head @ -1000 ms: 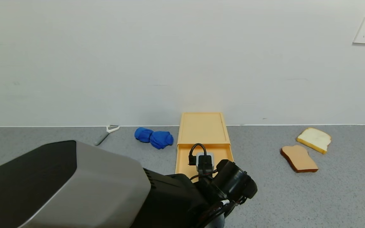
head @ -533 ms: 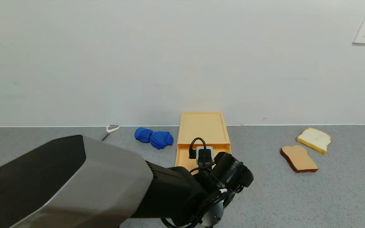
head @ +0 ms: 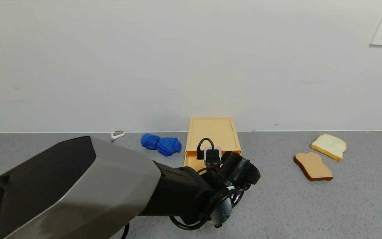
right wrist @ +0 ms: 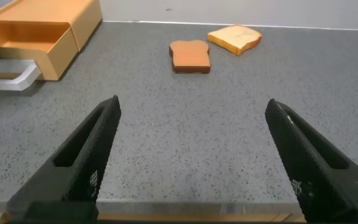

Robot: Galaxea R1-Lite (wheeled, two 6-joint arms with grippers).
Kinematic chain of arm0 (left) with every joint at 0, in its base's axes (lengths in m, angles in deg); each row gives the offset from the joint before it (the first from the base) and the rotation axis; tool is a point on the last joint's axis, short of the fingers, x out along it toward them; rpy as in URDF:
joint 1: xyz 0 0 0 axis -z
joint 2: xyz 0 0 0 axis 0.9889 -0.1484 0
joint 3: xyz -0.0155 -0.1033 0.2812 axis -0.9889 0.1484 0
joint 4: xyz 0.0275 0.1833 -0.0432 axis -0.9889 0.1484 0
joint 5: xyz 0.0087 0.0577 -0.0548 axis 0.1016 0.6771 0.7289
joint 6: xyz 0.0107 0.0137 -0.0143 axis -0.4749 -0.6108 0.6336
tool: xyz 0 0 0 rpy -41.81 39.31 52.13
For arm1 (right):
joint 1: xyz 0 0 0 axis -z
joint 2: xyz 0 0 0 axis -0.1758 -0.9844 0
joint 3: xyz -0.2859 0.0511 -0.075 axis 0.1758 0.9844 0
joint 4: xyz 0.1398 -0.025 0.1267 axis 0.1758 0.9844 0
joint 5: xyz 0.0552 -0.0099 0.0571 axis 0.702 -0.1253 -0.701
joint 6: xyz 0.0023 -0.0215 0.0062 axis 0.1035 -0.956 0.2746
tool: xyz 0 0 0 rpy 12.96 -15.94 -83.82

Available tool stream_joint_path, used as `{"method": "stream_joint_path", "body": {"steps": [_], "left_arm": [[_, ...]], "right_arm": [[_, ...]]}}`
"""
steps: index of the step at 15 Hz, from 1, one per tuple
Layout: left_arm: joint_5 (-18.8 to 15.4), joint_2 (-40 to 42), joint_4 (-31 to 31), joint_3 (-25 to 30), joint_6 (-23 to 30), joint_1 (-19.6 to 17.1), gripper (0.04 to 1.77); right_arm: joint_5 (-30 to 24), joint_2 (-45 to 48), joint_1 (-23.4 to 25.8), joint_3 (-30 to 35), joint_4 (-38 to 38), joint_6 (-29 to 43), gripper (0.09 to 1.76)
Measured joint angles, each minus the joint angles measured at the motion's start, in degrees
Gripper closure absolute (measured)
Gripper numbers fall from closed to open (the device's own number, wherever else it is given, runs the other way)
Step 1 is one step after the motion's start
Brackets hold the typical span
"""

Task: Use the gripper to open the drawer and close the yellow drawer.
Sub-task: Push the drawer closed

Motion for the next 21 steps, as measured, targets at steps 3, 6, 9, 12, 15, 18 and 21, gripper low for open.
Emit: {"method": "stream_joint_path", "body": {"steps": [3,6,9,12,15,18,21], "left_arm": [[-0.1,-0.8,-0.1,-1.5,-0.7,-0.9,1.7],[-0.2,-1.7,-0.1,-3.0,-1.6,-1.7,1.7],[-0.2,-2.5,-0.1,-4.4,-2.2,-2.5,1.7],[-0.2,-3.4,-0.1,-6.0,-3.4,-3.4,1.7],[-0.5,-4.4,-0.1,-8.0,-4.1,-4.5,1.7],[-0.7,-5.5,-0.2,-10.0,-5.5,-5.5,1.7],[-0.7,-6.7,-0.1,-12.5,-6.9,-6.1,1.7]], "right_arm": [[0.0,0.0,0.0,0.0,0.0,0.0,0.14],[0.0,0.0,0.0,0.0,0.0,0.0,0.14],[0.0,0.0,0.0,0.0,0.0,0.0,0.14],[0.0,0.0,0.0,0.0,0.0,0.0,0.14],[0.0,0.0,0.0,0.0,0.0,0.0,0.14],[0.0,0.0,0.0,0.0,0.0,0.0,0.14],[0.0,0.0,0.0,0.0,0.0,0.0,0.14]]}}
